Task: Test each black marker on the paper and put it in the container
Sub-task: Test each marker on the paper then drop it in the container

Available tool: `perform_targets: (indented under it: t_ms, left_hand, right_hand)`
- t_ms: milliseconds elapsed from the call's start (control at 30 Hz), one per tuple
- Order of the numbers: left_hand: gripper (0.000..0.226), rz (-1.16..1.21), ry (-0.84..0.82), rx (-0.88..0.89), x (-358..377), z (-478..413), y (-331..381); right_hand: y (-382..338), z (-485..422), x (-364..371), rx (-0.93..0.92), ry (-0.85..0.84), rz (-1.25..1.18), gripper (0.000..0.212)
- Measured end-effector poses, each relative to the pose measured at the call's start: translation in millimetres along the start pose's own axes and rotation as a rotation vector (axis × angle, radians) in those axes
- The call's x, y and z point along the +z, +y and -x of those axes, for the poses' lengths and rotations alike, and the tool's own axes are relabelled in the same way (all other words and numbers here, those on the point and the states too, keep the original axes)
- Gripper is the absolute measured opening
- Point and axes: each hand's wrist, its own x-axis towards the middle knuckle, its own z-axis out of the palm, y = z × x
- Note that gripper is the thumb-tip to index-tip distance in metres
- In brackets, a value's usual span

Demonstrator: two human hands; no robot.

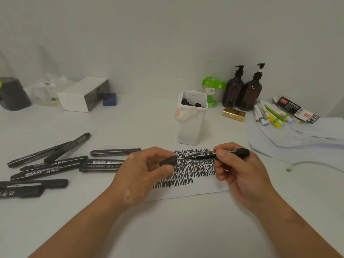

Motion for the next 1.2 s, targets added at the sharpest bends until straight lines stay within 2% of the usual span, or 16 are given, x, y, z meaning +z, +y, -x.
perform_targets:
  t_ms: [267,433,533,633,700,800,1200]
  left_hand:
    - [0.03,0.05,-0.069,0.031,6.4,-0.5,-5.5]
    - [0.018,0.06,-0.094,0.098,7.6,0.3,-5.4]
    - [0.011,0.059,-0.094,0.118,11.6,2.8,-2.8]
    - [0.03,0.099,-0.079,0.075,16.3,4.4,-1.8]
    - [0.035,0.169,-0.057,0.033,18.4,4.0,-1.6]
    - [0.029,0.251,-0.035,0.01,21.5,3.5,-0.2]
    - [0.026,0.296,-0.026,0.036,22.1,6.2,6.6]
  right_hand:
    - [2.2,4.4,9.9,-0.01,-0.064,0.092,0.025]
    - [2.0,6.7,15.6,-0.01,-0.067,0.19,0.025]
    - [1.2,8.6,18.6,-0.047,-0.084,0.276,0.012]
    - [6.0,12.0,26.1,-0.088,-0.118,0.332,0.008]
    - [7.8,13.1,30.4,-0.09,-0.121,0.322,0.008]
    - [7.2,12.2,33.0,-0.055,-0.108,0.235,0.012]
    - [6.4,12.0,37.5,-0.028,-0.11,0.145,0.015]
